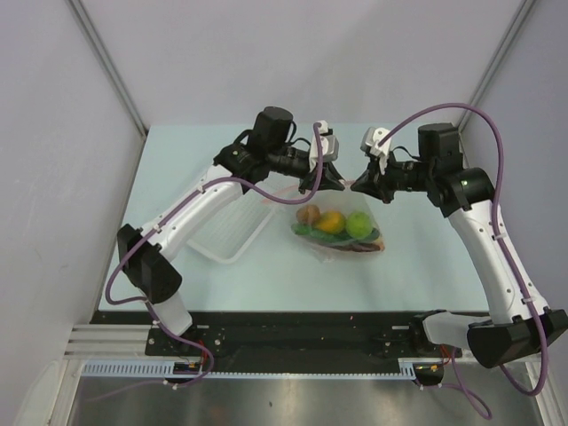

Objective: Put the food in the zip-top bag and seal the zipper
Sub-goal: Zip the zipper food storage bag at the center of the board, then place the zipper food storage bag at the center of the board.

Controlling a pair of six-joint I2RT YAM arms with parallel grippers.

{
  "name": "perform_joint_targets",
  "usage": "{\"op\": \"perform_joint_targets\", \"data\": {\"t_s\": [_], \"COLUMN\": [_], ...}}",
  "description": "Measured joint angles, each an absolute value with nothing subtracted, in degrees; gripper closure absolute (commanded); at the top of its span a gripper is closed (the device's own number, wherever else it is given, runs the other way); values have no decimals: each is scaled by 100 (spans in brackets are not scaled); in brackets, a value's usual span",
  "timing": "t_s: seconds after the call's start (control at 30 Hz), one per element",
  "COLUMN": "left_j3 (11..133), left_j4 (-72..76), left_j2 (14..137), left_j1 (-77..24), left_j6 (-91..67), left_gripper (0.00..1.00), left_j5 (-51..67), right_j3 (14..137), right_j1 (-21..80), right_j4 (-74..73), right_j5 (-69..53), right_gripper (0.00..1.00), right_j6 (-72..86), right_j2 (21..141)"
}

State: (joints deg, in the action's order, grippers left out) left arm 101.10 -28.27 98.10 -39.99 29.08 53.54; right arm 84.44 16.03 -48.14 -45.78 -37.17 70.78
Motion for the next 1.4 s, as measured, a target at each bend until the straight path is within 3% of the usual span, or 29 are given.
{"op": "perform_joint_targets", "data": {"t_s": [1.07, 1.4], "left_j3": [9249, 11395], "left_j4": [-4141, -3673], "left_j2": [9452, 10669], "left_j1": [-2834, -2770], "left_j6": [4130, 3258], "left_gripper": [100, 100], "left_j5": [4512, 4403], "right_j3": [8399, 8399], "right_j1": [-617, -947], "right_j4": [-4890, -3546], "right_j5": [-4858, -4567], "right_gripper": [100, 100], "right_j6": [-3865, -3693], "right_j2": [7032, 7478]}}
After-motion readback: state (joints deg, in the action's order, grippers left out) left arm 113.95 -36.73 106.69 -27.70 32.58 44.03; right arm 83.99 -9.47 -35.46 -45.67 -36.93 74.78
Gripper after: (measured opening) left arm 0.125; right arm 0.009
